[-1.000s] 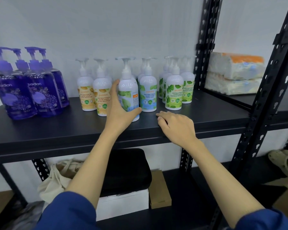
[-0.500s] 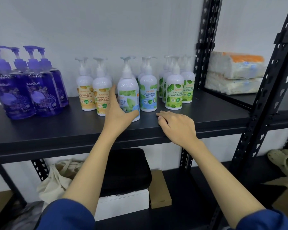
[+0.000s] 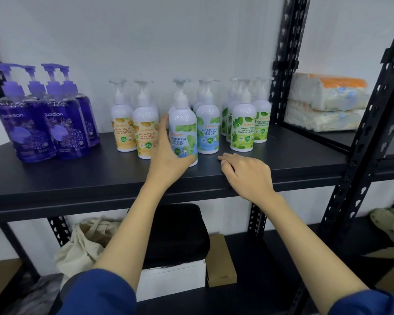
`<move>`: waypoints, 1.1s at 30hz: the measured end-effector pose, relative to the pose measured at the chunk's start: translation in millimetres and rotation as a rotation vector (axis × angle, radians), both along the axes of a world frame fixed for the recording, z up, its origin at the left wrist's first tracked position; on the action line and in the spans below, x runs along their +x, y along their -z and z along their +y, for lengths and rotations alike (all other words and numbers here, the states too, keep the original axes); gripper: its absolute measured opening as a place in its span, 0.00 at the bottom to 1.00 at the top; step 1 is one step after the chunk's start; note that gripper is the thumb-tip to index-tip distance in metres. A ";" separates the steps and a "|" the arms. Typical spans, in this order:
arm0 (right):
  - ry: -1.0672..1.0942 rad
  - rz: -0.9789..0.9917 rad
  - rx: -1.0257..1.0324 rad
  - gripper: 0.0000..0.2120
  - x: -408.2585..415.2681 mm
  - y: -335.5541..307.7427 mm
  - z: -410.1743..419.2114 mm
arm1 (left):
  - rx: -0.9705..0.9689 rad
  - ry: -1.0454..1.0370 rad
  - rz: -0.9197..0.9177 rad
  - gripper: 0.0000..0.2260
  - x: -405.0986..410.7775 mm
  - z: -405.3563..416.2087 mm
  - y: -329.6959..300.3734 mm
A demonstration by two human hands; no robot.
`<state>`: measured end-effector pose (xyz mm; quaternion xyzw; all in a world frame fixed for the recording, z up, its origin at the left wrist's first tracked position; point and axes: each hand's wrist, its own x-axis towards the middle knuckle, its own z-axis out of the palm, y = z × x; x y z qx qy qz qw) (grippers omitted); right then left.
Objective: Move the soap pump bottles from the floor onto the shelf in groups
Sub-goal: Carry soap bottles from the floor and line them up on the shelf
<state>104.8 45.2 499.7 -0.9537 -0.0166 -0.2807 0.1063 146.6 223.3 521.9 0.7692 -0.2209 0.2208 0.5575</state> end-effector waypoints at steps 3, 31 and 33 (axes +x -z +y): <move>0.002 -0.006 0.000 0.18 0.3 0.7 -0.4 | -0.011 -0.013 0.007 0.44 -1.3 2.4 0.9; 0.001 -0.051 -0.012 0.18 2.2 3.5 -1.3 | 0.046 -0.085 -0.034 0.47 -4.0 1.8 3.3; 0.004 -0.058 -0.015 0.18 2.2 3.2 -1.2 | 0.052 -0.087 -0.029 0.47 -4.8 1.5 2.7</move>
